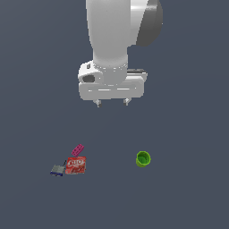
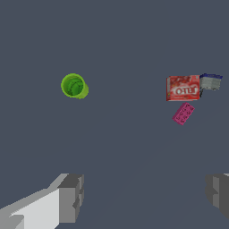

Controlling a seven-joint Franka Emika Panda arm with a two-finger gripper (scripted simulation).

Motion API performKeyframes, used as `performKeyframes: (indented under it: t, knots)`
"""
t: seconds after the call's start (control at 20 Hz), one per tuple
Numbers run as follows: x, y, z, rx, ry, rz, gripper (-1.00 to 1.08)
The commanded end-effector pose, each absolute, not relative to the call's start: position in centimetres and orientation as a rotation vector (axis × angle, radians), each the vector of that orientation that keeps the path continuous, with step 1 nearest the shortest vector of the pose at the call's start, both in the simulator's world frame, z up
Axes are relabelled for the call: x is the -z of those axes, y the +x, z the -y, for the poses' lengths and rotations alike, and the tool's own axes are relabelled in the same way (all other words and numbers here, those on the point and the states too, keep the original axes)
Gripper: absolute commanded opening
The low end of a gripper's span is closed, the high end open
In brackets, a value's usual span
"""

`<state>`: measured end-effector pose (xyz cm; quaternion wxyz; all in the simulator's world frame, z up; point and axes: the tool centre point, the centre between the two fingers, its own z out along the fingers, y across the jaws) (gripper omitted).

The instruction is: Pick up a designated object from a clutter of objects.

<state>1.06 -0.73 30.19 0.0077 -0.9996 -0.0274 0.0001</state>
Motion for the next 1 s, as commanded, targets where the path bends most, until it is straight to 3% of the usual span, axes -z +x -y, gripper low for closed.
performKeyframes:
  t: [0.0,0.95]
  knots:
    - [-29.5,1.7,0.3,-0.002,-3.127,0.176,1.00]
    - [-21.5,8.1,-5.1,-0.021,-2.957,1.128,1.00]
